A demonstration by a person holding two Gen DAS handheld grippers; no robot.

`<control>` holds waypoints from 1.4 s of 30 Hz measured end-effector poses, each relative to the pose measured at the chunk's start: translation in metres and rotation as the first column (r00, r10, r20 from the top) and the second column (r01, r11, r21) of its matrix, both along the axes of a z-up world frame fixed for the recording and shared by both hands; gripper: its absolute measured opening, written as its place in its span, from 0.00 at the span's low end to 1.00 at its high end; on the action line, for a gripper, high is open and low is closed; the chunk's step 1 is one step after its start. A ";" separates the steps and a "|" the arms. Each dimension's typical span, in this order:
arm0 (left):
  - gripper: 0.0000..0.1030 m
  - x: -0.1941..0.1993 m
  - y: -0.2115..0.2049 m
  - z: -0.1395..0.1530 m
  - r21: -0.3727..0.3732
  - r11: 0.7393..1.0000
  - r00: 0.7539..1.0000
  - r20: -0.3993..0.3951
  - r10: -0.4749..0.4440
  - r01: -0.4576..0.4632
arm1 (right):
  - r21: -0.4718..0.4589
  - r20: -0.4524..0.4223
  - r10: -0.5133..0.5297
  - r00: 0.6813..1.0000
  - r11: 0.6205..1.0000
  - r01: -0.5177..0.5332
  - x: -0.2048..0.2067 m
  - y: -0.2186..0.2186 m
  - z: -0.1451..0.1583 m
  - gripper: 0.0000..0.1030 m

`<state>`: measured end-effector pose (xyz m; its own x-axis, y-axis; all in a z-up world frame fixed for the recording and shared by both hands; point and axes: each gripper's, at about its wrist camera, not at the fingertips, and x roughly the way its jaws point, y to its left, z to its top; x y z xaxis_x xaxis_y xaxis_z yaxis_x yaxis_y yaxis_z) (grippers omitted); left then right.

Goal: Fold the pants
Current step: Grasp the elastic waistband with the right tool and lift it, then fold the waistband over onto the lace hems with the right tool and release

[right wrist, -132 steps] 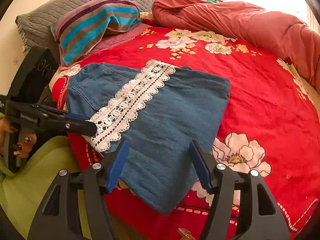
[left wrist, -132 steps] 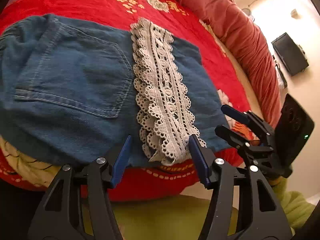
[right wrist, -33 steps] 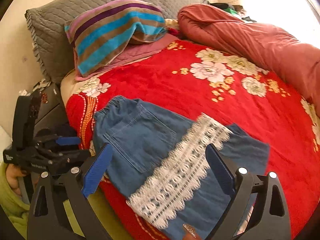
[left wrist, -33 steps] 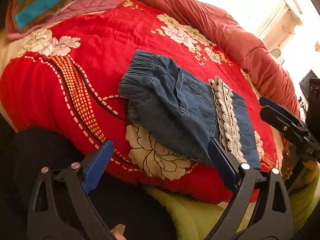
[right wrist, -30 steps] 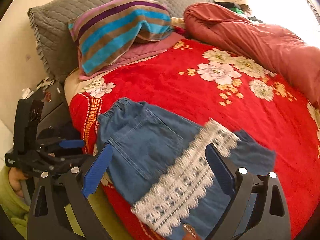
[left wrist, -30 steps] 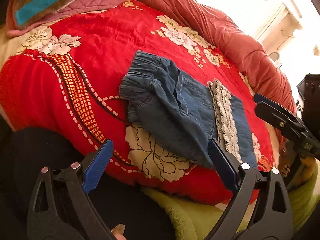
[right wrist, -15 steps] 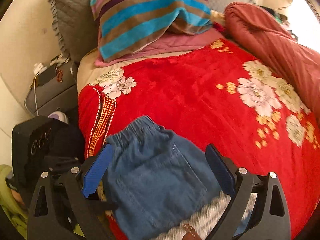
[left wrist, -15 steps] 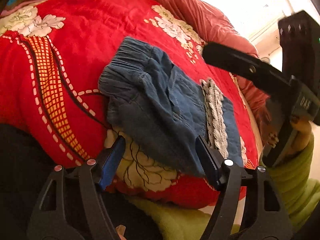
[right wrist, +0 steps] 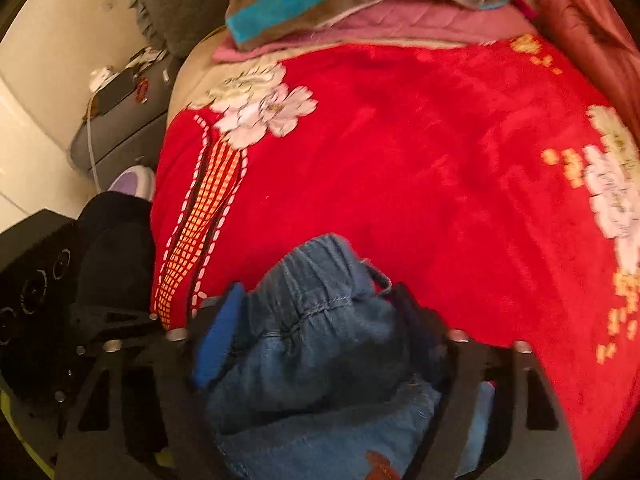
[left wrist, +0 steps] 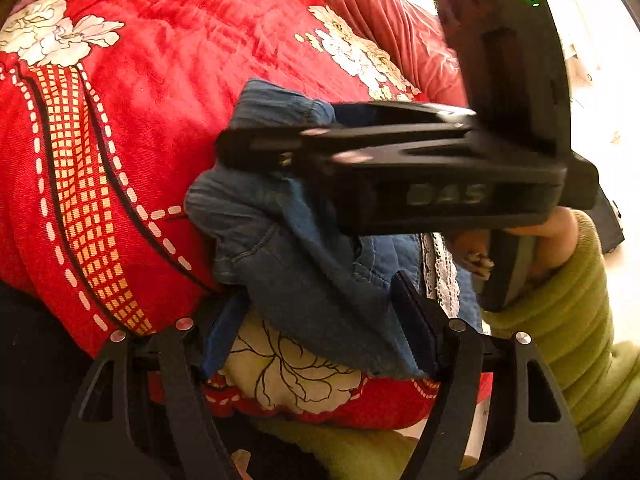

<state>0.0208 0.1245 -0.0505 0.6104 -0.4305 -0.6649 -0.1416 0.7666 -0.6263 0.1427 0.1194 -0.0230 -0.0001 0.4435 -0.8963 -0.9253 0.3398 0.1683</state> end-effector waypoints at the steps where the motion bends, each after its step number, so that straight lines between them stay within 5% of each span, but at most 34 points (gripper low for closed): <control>1: 0.62 0.000 0.001 0.000 -0.002 1.000 1.000 0.001 -0.001 0.001 | 0.006 -0.009 0.002 1.000 1.000 -0.002 0.000 -0.001 -0.002 0.59; 7: 0.66 -0.002 0.002 0.001 -0.011 1.000 1.000 0.023 -0.003 0.003 | 0.127 -0.043 -0.048 0.998 0.990 0.053 0.003 -0.032 0.017 0.28; 17: 0.85 -0.001 -0.023 0.020 0.041 0.999 0.998 0.054 -0.036 0.033 | 0.369 -0.081 -0.128 0.989 0.918 0.149 -0.005 -0.122 0.077 0.27; 24: 0.85 0.020 -0.057 0.032 0.002 0.991 0.989 0.067 -0.135 0.135 | 0.439 -0.111 -0.200 0.973 0.869 0.229 -0.005 -0.176 0.088 0.27; 31: 0.85 0.025 -0.119 0.058 0.090 0.962 0.956 0.120 -0.267 0.257 | 0.482 -0.120 -0.277 0.953 0.823 0.300 -0.002 -0.223 0.091 0.44; 33: 0.85 0.028 -0.134 0.059 0.097 0.949 0.943 0.125 -0.310 0.299 | 0.504 -0.133 -0.309 0.942 0.797 0.333 -0.003 -0.243 0.091 0.68; 36: 0.85 0.028 -0.157 0.055 0.132 0.921 0.917 0.117 -0.382 0.367 | 0.518 -0.139 -0.386 0.912 0.756 0.399 -0.007 -0.273 0.084 0.86; 42: 0.85 0.019 -0.181 0.037 0.185 0.884 0.892 0.060 -0.447 0.430 | 0.411 -0.142 -0.591 0.794 0.695 0.590 -0.015 -0.319 0.047 0.87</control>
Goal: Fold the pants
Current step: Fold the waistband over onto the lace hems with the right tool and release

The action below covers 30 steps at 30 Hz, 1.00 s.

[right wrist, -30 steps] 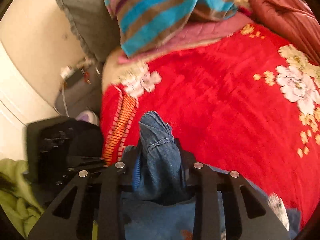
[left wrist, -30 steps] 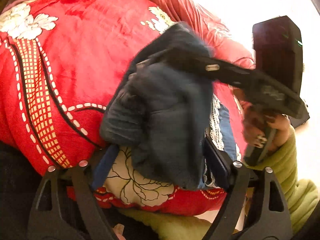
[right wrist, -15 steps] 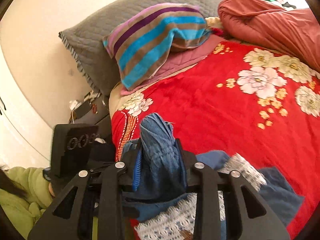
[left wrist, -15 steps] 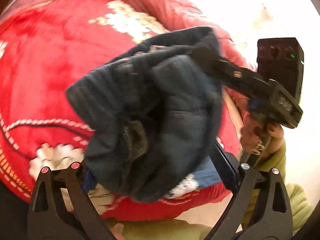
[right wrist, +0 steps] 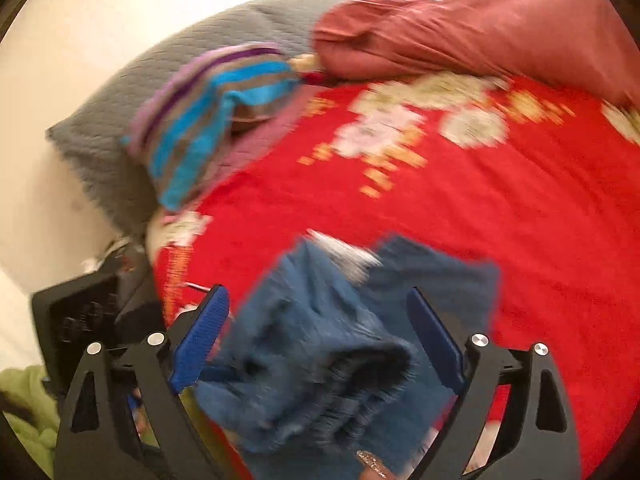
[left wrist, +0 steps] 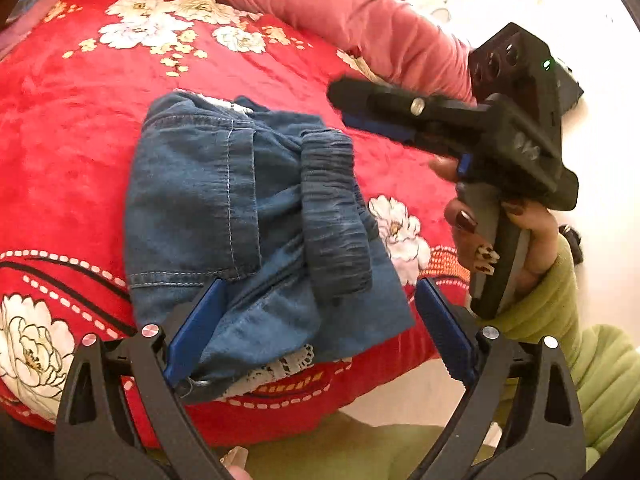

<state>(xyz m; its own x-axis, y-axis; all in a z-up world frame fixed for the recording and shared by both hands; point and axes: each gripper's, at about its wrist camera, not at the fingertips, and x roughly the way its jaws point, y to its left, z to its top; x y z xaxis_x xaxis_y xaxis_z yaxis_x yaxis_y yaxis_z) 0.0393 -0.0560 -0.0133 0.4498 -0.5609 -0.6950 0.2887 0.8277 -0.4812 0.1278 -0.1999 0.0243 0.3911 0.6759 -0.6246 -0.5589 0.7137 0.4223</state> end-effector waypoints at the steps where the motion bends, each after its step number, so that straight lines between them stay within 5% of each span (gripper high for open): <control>1: 0.85 -0.001 -0.002 0.000 0.021 1.000 1.000 0.009 -0.002 0.001 | -0.001 -0.013 -0.019 1.000 1.000 0.019 -0.001 -0.005 -0.004 0.87; 7: 0.85 -0.011 -0.021 0.000 0.102 0.995 0.999 0.028 -0.022 0.019 | -0.025 -0.079 -0.034 0.996 0.999 0.032 -0.007 -0.003 -0.026 0.88; 8: 0.85 -0.012 -0.020 -0.001 0.111 0.994 0.999 0.030 -0.024 0.020 | -0.039 -0.083 -0.034 0.996 0.999 0.031 -0.007 0.000 -0.029 0.85; 9: 0.85 -0.012 -0.022 0.000 0.116 0.993 0.999 0.033 -0.024 0.020 | -0.067 -0.073 -0.046 0.996 0.997 0.041 -0.007 0.002 -0.031 0.72; 11: 0.86 -0.013 -0.021 -0.001 0.116 0.993 0.999 0.036 -0.027 0.023 | -0.131 -0.046 -0.065 0.997 0.990 0.059 -0.010 0.000 -0.034 0.66; 17: 0.86 -0.015 -0.017 0.001 0.107 0.994 0.999 0.047 -0.020 0.015 | -0.119 -0.064 -0.091 0.994 0.989 0.083 -0.014 -0.010 -0.041 0.70; 23: 0.86 -0.021 -0.012 0.006 0.106 0.994 0.998 0.059 0.001 -0.007 | -0.093 -0.020 -0.099 0.995 0.991 0.097 -0.019 -0.012 -0.024 0.82; 30: 0.87 -0.025 -0.007 0.011 0.099 0.995 0.997 0.068 0.025 -0.032 | -0.064 0.031 -0.107 0.994 0.992 0.109 -0.032 -0.020 -0.003 0.83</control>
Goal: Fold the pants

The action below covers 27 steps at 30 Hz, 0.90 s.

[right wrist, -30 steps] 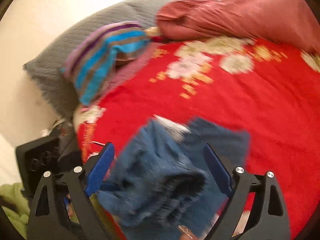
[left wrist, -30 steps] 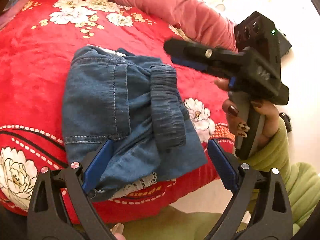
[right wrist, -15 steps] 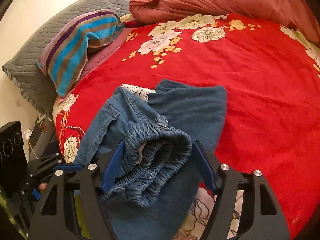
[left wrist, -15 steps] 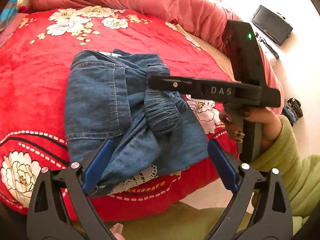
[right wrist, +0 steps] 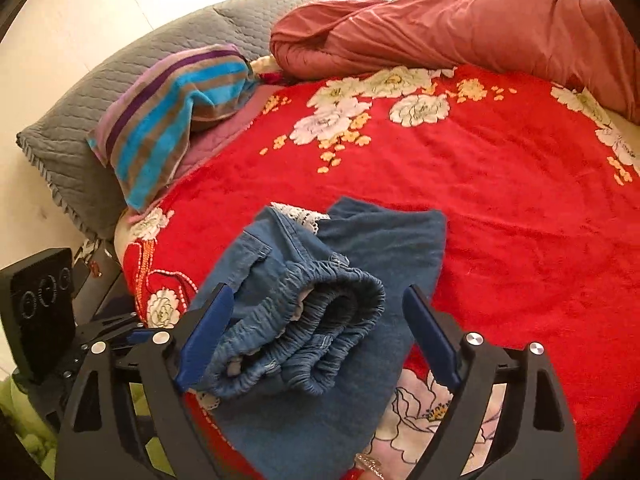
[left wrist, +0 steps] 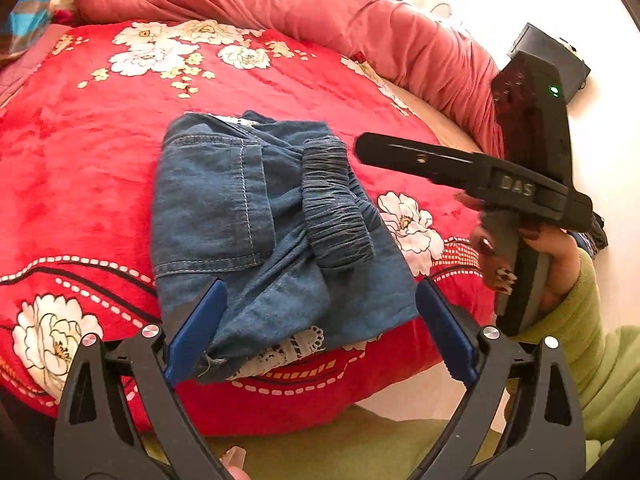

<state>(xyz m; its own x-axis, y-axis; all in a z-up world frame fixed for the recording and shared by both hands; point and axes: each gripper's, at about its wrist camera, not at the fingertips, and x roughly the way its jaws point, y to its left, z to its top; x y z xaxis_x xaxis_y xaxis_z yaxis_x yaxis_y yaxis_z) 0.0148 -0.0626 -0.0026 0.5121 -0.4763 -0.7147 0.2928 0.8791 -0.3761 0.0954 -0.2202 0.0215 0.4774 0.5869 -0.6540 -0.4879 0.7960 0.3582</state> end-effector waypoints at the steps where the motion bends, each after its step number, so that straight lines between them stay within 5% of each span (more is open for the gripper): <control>1: 0.87 -0.001 0.000 0.001 0.002 1.000 1.000 0.004 0.003 -0.003 | 0.003 0.004 -0.001 1.000 1.000 0.001 -0.002 -0.001 0.002 0.83; 10: 0.90 -0.006 0.011 0.011 0.012 0.999 0.998 0.034 0.049 -0.049 | -0.013 0.046 -0.024 0.999 1.000 0.024 -0.021 -0.013 0.014 0.83; 13: 0.90 -0.006 0.020 0.015 0.006 0.997 0.996 0.040 0.082 -0.082 | -0.030 0.069 -0.036 0.997 0.999 0.038 -0.029 -0.016 0.018 0.94; 19: 0.90 -0.003 0.052 0.023 0.025 0.983 0.982 0.057 0.183 -0.184 | -0.066 0.129 -0.039 0.991 0.997 0.048 -0.050 -0.024 0.027 0.94; 27: 0.90 0.013 0.088 0.022 0.045 0.953 0.954 0.019 0.300 -0.301 | -0.187 0.238 0.140 0.961 0.978 -0.096 -0.099 0.006 0.027 0.94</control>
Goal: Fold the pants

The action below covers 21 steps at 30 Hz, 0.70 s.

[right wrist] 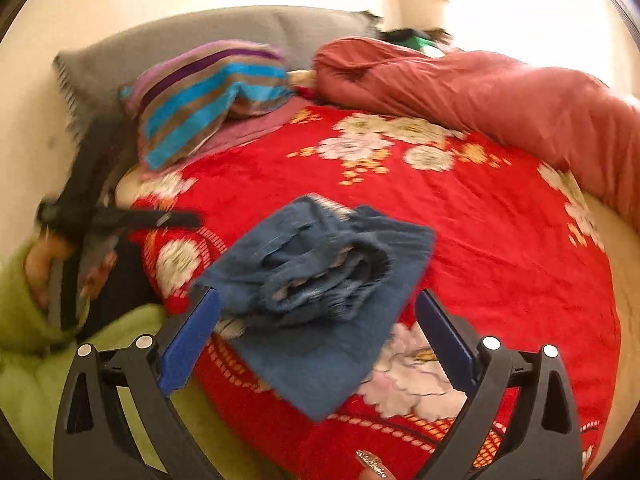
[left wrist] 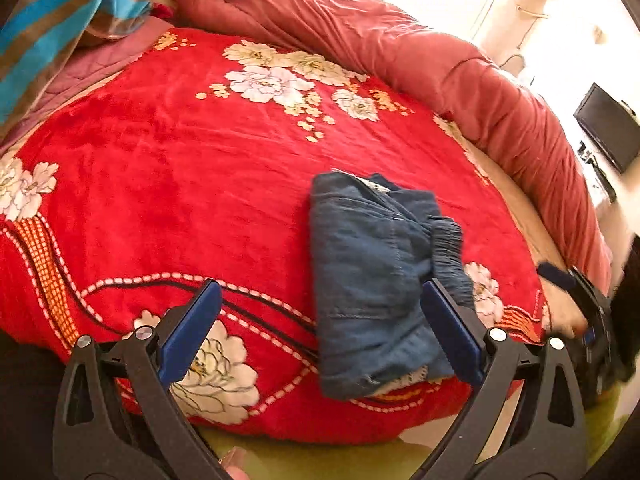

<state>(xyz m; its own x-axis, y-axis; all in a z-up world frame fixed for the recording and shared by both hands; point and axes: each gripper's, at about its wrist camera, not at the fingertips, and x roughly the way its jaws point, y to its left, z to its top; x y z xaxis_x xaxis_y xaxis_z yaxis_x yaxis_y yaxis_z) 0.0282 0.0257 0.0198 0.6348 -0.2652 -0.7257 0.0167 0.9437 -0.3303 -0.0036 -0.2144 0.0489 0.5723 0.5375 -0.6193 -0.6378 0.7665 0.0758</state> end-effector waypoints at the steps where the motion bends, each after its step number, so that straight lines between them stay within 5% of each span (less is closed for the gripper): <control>1: 0.89 0.003 -0.001 -0.001 0.012 1.000 1.000 -0.003 0.000 0.000 | -0.014 0.004 0.034 0.999 0.999 -0.034 -0.006 0.007 -0.003 0.94; 5: 0.59 0.019 -0.008 -0.010 0.003 0.999 0.998 -0.051 -0.043 0.043 | -0.085 0.021 0.174 0.985 0.982 -0.171 -0.025 0.039 -0.016 0.90; 6: 0.53 0.022 -0.011 -0.012 -0.004 0.999 0.997 -0.062 -0.049 0.049 | -0.098 0.023 0.190 0.981 0.977 -0.187 -0.027 0.045 -0.018 0.80; 14: 0.49 0.055 -0.033 -0.023 0.035 0.993 0.987 -0.121 -0.105 0.110 | -0.223 0.030 0.335 0.942 0.921 -0.321 -0.024 0.089 -0.036 0.49; 21: 0.49 0.071 -0.038 -0.041 0.043 0.992 0.981 -0.159 -0.110 0.119 | -0.355 0.057 0.406 0.912 0.862 -0.362 -0.010 0.123 -0.056 0.43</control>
